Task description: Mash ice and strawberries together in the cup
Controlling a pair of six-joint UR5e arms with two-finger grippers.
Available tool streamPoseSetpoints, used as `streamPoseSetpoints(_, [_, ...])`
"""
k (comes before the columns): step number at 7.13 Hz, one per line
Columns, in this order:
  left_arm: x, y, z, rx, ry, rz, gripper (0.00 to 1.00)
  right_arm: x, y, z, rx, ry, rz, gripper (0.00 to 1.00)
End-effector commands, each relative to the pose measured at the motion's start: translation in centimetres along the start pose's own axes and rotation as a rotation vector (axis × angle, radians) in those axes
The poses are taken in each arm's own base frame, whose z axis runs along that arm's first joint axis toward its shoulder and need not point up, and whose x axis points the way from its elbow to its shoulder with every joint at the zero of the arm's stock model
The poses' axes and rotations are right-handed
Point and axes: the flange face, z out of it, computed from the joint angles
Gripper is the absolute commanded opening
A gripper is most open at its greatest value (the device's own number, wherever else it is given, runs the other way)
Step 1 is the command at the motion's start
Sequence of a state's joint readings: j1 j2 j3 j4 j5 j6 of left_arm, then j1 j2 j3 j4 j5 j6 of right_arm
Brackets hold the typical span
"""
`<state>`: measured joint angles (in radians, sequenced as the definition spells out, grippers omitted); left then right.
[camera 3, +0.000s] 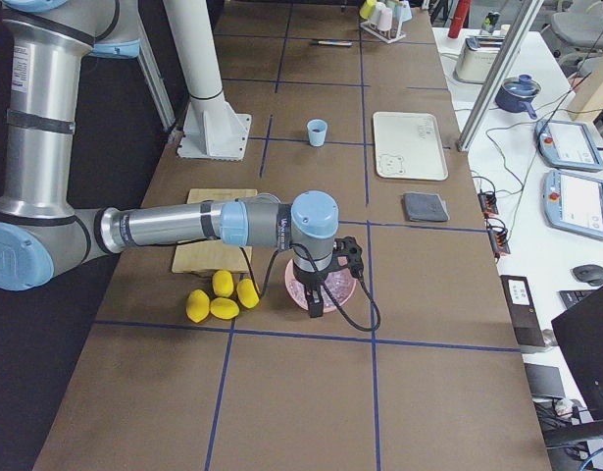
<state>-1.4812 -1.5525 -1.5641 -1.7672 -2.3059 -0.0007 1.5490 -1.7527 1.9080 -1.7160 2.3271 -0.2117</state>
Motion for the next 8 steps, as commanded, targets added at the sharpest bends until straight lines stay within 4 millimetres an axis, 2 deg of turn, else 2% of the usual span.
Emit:
streamPoseSetpoints(1, [-3.2,2.2,-3.9,0.019,0.135,-0.088,1.00,0.0,0.0,0.0,-0.001,0.001,-0.001,1.00])
streamPoseSetpoints(2, [-3.8,3.6,-3.2,0.010,0.139,-0.100,1.00,0.1,0.1,0.1,-0.001,0.000,0.000,1.00])
streamPoseSetpoints(8, [-3.7,4.0,-3.4,0.012,0.112,-0.092,1.00,0.1,0.1,0.1,-0.002,0.001,0.000,1.00])
